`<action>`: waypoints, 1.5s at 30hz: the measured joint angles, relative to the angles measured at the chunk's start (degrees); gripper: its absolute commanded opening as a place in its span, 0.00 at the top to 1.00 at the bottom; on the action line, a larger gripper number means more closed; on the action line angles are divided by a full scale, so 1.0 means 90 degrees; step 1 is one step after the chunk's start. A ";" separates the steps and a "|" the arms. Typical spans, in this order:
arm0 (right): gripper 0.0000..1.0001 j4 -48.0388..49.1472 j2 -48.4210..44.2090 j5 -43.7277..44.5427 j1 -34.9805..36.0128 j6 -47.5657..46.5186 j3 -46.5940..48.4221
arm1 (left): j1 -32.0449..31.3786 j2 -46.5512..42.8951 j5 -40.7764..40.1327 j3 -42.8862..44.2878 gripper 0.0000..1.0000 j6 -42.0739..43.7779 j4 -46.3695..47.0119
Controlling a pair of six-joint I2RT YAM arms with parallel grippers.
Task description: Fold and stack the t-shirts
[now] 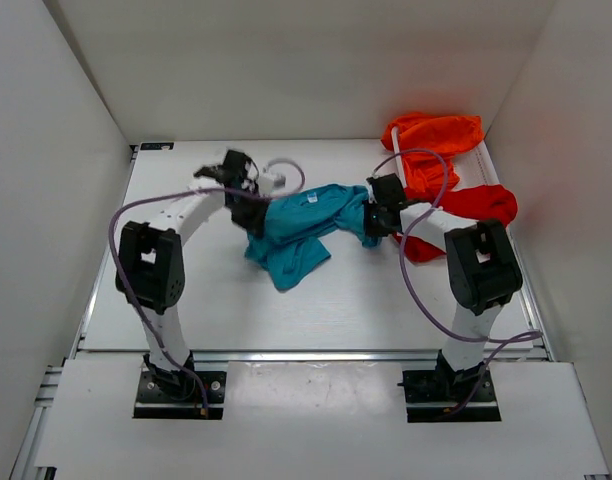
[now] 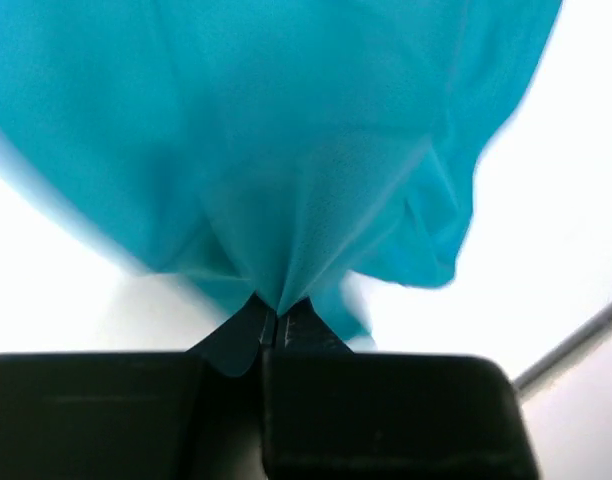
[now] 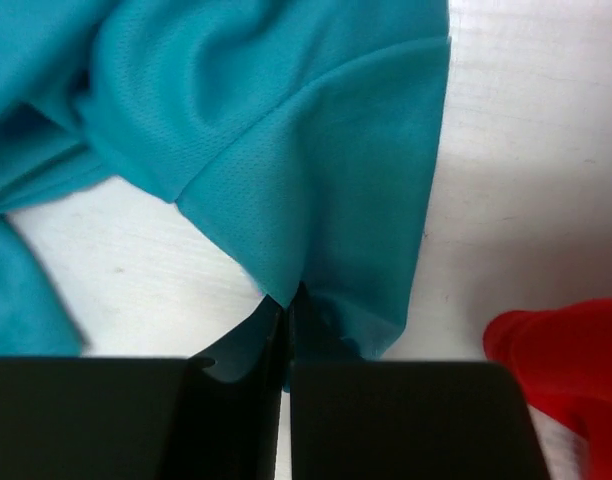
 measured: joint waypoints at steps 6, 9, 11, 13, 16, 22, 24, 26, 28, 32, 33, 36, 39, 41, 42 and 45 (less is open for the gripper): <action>1.00 -0.0095 -0.0537 0.0245 -0.0034 -0.0398 0.1389 | 0.1073 0.0447 -0.0335 0.4753 1.00 0.0078 -0.0333; 1.00 0.0488 -0.1022 0.0495 0.0015 -0.0772 0.2297 | 0.1477 -0.0393 -0.0738 0.5430 1.00 0.0100 0.0226; 0.99 0.0865 -0.1285 0.0559 0.0070 -0.0971 0.2654 | 0.1430 -0.1032 -0.0818 0.5430 1.00 0.0109 0.0427; 1.00 0.1166 -0.1372 0.0573 0.0136 -0.1107 0.3014 | 0.1248 -0.1515 -0.0702 0.5476 1.00 0.0102 0.0520; 0.59 0.1445 -0.1234 0.0515 0.0202 -0.1107 0.3315 | 0.0991 -0.1882 -0.0202 0.5506 1.00 0.0080 0.0549; 0.06 0.1353 -0.0423 0.0393 0.0172 -0.1098 0.3198 | 0.0486 -0.2120 0.1122 0.3920 0.95 -0.0211 0.0199; 0.05 0.1161 -0.0415 0.0474 0.0185 -0.1175 0.2620 | 0.0151 -0.1916 0.1360 0.2929 0.83 -0.0165 -0.0073; 0.05 0.1076 -0.0435 0.0544 0.0180 -0.1188 0.2317 | -0.0219 -0.1620 0.1430 0.2115 0.65 -0.0029 -0.0415; 0.05 0.0969 -0.0639 0.0610 0.0175 -0.1171 0.1817 | -0.0782 -0.1251 0.1399 0.1299 0.54 0.0231 -0.0906; 0.10 0.0743 -0.1469 0.0899 0.0165 -0.1115 0.0787 | -0.1787 -0.0896 0.1389 0.0583 0.40 0.0721 -0.1826; 0.10 0.0719 -0.1758 0.1008 0.0177 -0.1090 0.0527 | -0.1889 -0.0930 0.1409 0.0571 0.35 0.0869 -0.2023; 0.19 0.0709 -0.2310 0.1195 0.0321 -0.0986 0.0085 | -0.1753 -0.1290 0.1134 0.0607 0.29 0.1180 -0.2254; 0.33 0.0721 -0.2497 0.1307 0.0588 -0.0818 -0.0153 | -0.1503 -0.1858 0.0517 0.0534 0.32 0.1183 -0.2093; 0.35 0.0702 -0.2475 0.1370 0.0848 -0.0726 -0.0328 | -0.1222 -0.2329 -0.0012 0.0318 0.33 0.1037 -0.1785; 0.34 0.0665 -0.2429 0.1411 0.1039 -0.0702 -0.0418 | -0.0981 -0.2552 -0.0299 0.0163 0.32 0.0913 -0.1537; 0.31 0.0476 -0.2181 0.1515 0.1642 -0.0750 -0.0522 | -0.0034 -0.2849 -0.1166 -0.0449 0.31 0.0551 -0.0512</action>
